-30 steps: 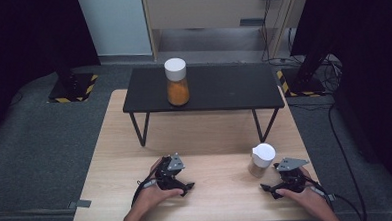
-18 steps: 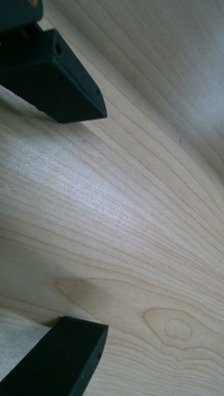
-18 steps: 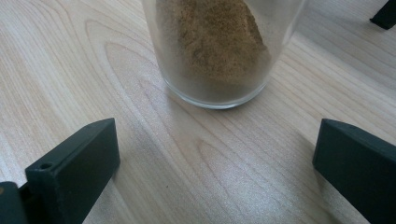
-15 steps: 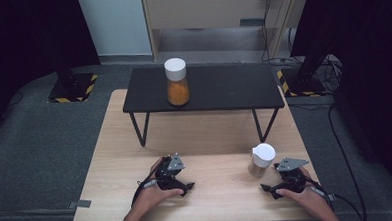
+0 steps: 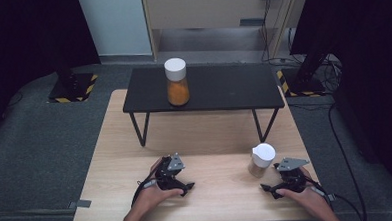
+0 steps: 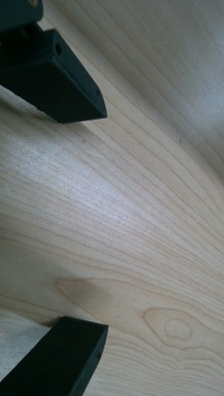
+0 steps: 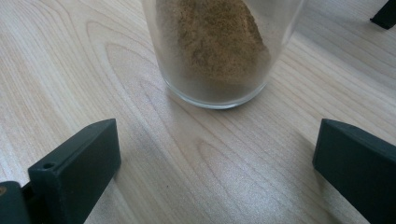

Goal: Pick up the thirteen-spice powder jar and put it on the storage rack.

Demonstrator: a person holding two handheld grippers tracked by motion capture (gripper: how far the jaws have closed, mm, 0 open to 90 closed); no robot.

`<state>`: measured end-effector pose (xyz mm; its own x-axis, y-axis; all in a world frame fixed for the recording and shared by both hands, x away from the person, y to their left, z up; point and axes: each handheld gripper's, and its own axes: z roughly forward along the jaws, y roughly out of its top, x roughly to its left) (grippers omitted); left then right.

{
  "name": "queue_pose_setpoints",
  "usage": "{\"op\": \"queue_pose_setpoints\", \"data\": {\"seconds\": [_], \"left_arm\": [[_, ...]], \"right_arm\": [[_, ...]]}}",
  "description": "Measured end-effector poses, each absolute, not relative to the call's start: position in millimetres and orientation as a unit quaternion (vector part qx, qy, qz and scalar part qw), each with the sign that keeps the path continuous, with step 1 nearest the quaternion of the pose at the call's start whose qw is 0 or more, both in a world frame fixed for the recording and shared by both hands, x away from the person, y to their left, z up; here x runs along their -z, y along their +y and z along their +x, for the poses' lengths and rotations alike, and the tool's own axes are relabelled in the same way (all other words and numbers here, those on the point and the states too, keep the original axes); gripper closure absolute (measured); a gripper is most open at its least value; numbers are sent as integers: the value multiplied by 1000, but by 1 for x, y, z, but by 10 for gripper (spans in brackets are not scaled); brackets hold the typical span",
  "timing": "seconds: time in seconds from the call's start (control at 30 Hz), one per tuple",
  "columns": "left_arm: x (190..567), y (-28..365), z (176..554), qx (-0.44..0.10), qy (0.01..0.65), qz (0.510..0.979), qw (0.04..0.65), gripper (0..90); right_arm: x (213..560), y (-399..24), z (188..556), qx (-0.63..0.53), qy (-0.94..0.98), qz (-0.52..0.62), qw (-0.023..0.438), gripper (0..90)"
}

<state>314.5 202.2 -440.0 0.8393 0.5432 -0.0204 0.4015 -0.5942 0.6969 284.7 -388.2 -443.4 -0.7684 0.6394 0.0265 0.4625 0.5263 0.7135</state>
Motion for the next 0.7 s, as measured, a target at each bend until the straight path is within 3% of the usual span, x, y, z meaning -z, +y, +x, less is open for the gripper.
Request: {"op": "queue_pose_setpoints", "data": {"seconds": [0.7], "left_arm": [[440, 202, 315, -97, 266, 887, 363, 0]], "right_arm": [[437, -395, 278, -400, 852, 311, 128, 42]]}}
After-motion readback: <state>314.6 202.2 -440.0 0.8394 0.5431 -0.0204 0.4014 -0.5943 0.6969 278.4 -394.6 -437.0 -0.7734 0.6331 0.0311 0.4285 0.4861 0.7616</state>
